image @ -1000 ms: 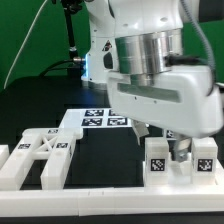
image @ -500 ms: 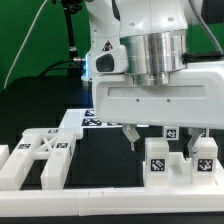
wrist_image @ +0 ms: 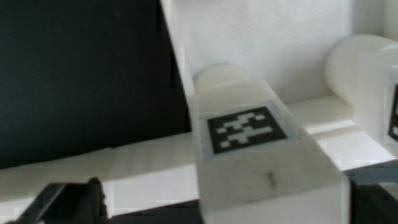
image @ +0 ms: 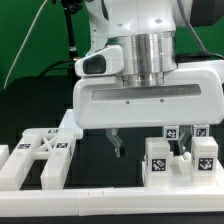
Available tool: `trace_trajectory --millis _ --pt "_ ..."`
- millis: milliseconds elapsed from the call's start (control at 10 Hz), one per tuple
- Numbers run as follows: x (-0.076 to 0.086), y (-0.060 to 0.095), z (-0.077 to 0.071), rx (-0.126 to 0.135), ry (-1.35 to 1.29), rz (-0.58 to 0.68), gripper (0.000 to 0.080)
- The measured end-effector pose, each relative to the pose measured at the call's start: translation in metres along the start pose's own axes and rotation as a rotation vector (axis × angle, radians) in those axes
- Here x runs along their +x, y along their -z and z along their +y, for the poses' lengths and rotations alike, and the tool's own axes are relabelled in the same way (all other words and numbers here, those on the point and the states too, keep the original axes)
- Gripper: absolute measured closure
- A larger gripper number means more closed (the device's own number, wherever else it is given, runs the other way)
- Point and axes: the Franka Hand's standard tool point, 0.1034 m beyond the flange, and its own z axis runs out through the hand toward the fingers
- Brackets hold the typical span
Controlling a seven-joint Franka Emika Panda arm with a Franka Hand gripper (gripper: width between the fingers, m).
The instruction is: Assemble chair
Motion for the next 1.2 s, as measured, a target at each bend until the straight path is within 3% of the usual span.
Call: trace_trajectory --millis 200,400,500,800,1200 --pt "-0.0021 -0.0019 -0.0021 0.000 -0.008 0.013 0.0151" --pt "-0.0020 -0.0019 -0.0019 0.000 -0.026 0.013 0.0427" --pt "-0.0021 -0.0020 -0.0022 0.001 -0.099 0.013 0.0515" --pt "-0.0022 -0.0019 -0.0031 0.005 -0.314 0.012 0.0515" --pt "-0.0039 0.0006 -0.0100 0.000 -1.011 -0.025 0.0515"
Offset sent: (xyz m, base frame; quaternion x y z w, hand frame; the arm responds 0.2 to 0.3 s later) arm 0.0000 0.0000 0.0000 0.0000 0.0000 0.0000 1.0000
